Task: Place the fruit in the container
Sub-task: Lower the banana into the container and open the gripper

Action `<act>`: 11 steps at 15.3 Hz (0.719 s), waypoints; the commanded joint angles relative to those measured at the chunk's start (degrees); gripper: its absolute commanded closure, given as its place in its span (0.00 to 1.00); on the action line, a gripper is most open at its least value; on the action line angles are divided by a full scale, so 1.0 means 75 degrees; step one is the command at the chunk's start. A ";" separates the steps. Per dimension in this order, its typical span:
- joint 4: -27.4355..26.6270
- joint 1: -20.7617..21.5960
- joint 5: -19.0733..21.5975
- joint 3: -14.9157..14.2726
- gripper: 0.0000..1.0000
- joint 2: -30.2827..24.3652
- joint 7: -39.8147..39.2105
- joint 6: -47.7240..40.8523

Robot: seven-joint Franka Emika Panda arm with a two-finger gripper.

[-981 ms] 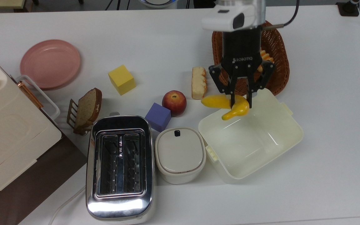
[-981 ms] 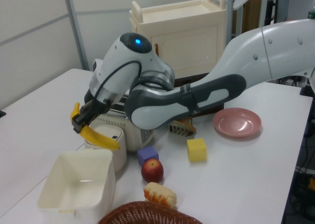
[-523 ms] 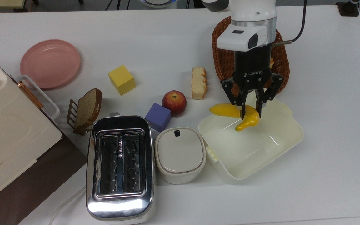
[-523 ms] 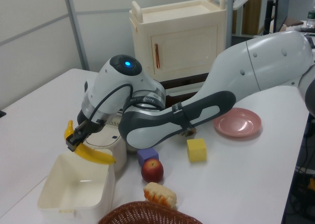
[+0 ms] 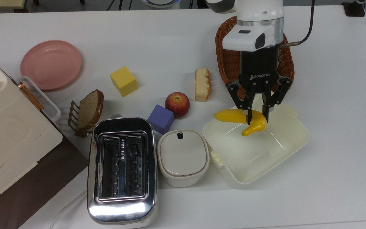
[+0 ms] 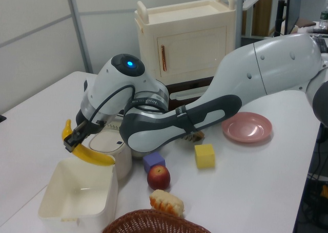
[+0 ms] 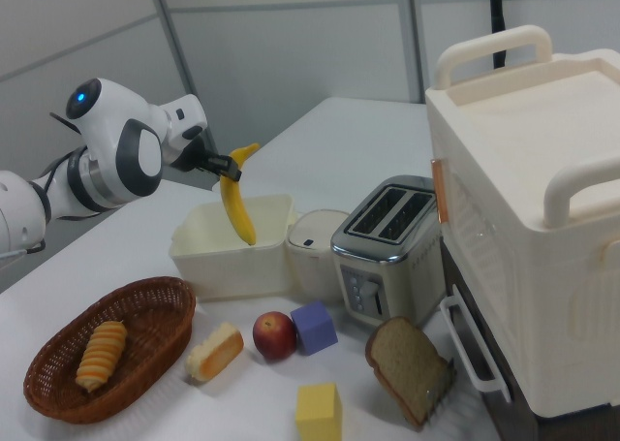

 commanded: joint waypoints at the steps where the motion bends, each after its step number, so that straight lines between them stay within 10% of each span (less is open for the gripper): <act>1: 0.0157 0.0125 -0.0259 -0.0124 0.99 0.0052 0.0284 0.0110; 11: 0.0321 0.0149 -0.0363 -0.0113 0.97 0.0379 0.0296 0.0520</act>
